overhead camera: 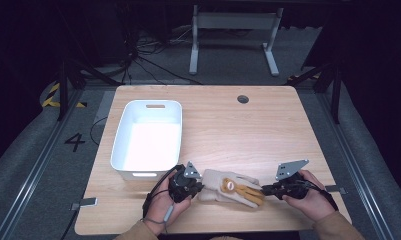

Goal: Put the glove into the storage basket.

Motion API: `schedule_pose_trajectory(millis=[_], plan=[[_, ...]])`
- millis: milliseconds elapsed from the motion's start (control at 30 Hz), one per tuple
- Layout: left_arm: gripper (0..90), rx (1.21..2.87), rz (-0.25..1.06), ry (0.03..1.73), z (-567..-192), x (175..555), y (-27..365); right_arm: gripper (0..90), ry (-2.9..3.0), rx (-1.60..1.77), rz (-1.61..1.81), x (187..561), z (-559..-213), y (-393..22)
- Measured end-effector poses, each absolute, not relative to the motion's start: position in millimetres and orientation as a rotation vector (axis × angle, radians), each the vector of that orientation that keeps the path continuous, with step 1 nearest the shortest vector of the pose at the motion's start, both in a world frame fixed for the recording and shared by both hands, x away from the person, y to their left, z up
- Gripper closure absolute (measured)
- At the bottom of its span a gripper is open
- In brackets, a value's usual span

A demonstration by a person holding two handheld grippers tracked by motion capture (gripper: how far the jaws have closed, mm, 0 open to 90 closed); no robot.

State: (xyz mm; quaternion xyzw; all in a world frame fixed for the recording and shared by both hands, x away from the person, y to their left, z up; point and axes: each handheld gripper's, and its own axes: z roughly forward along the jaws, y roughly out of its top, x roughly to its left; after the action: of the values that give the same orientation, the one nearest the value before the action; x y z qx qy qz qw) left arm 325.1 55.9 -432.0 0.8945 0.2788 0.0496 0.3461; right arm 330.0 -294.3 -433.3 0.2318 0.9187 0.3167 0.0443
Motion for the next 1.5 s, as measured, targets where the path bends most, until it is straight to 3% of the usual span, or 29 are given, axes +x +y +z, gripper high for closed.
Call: schedule_pose_trajectory(millis=[800,1333,1400,1500], plan=[[90.0,2.281,0.348,0.631,-409.3,289.5,59.8,88.3,2.649,0.729,1.023,349.2,-405.5,-292.4],[89.3,2.423,0.15,0.67,-433.1,298.0,58.6,86.5,2.708,0.776,1.003,352.2,-422.4,-288.5],[85.8,2.39,0.152,0.663,-431.6,297.7,60.0,81.3,2.714,0.78,1.001,352.2,-423.6,-289.8],[69.3,2.321,0.139,0.624,-424.6,296.4,64.4,72.6,2.698,0.778,0.99,352.9,-424.8,-293.5]])
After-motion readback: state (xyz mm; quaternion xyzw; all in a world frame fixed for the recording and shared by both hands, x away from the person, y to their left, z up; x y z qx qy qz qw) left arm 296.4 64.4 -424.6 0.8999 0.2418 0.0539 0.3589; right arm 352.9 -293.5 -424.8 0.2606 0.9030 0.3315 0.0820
